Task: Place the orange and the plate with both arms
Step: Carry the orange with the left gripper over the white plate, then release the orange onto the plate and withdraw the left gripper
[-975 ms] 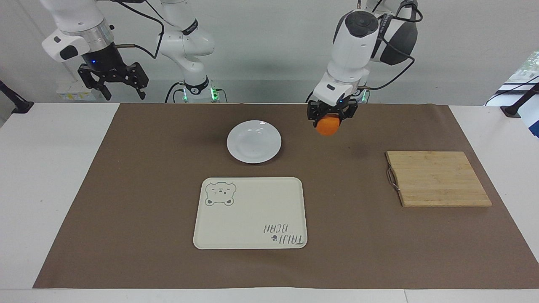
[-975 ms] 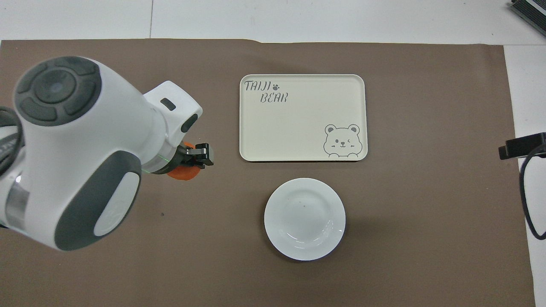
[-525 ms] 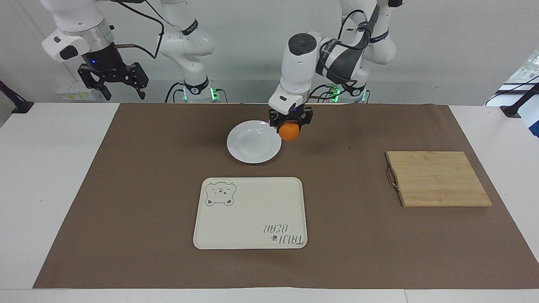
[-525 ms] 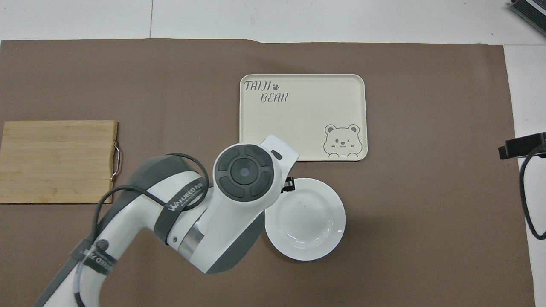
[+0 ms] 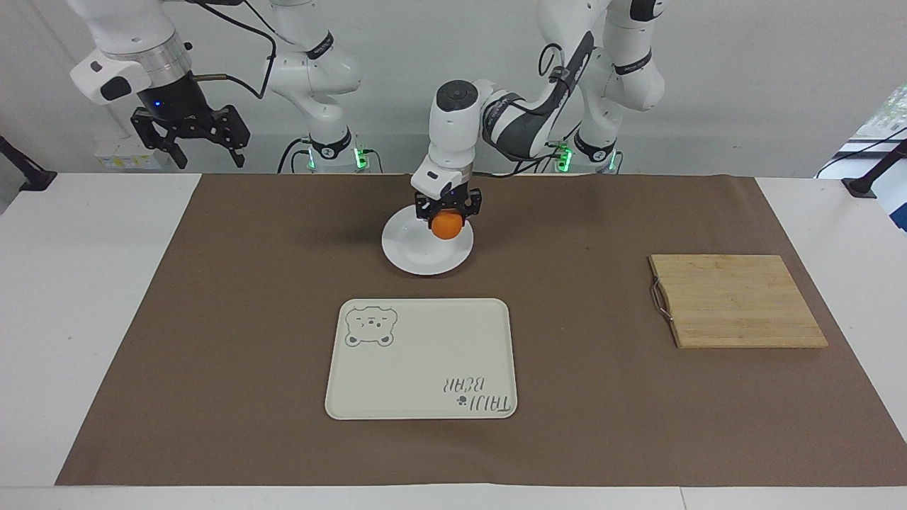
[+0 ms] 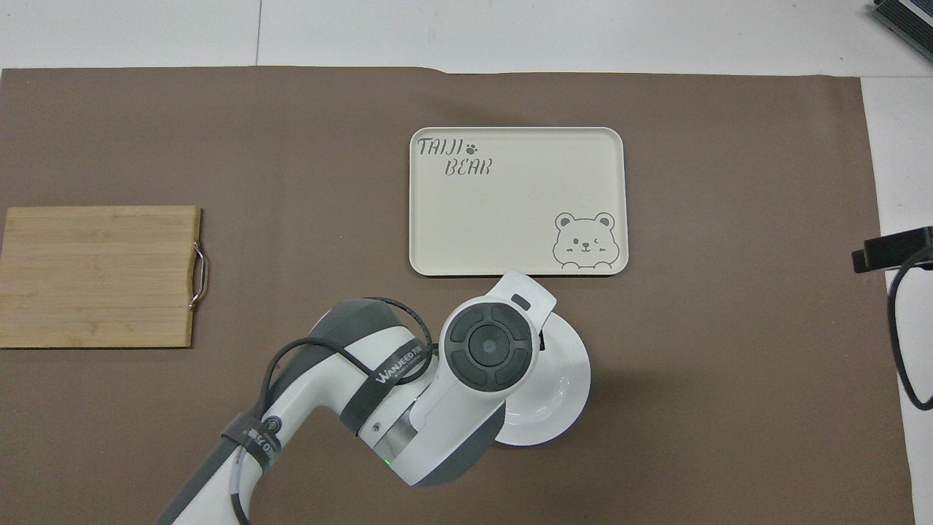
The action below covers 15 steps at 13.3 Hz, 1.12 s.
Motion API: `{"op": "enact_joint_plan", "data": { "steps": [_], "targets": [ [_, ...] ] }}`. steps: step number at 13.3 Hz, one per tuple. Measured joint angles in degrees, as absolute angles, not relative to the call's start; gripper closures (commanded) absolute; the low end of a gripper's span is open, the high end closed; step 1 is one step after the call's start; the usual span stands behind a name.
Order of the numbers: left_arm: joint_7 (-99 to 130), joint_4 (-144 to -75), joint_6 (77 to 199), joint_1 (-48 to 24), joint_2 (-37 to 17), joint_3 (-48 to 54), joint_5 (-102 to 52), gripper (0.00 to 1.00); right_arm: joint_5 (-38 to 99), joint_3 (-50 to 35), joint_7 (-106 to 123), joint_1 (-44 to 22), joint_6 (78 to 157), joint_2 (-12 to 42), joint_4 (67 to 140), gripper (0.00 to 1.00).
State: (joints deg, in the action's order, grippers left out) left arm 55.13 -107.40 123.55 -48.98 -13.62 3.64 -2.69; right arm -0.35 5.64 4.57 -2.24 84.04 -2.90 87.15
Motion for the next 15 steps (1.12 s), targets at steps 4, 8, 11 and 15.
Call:
{"op": "enact_joint_plan", "data": {
  "steps": [4, 8, 11, 15],
  "targets": [
    [60.28, -107.84, 126.84, -53.81, -18.66, 3.60, -2.18, 0.76, -0.35, 5.64, 4.57, -2.25, 83.78, -2.90, 87.15, 0.00],
    [60.98, -107.87, 128.42, -54.48, -20.82, 3.30, -2.02, 0.00, -0.35, 5.64, 4.57, -2.21, 83.58, -2.90, 87.15, 0.00],
    [61.00, -107.54, 128.38, -54.28, -20.04, 2.39, -1.51, 0.00, -0.35, 5.64, 4.55, -2.34, 84.19, -2.90, 87.17, 0.00],
    [57.02, -106.62, 124.38, -47.77, -13.42, 1.50, -1.19, 0.00, 0.05, 5.64, 4.55, -2.45, 84.65, -3.03, 87.98, 0.00]
  ]
}}
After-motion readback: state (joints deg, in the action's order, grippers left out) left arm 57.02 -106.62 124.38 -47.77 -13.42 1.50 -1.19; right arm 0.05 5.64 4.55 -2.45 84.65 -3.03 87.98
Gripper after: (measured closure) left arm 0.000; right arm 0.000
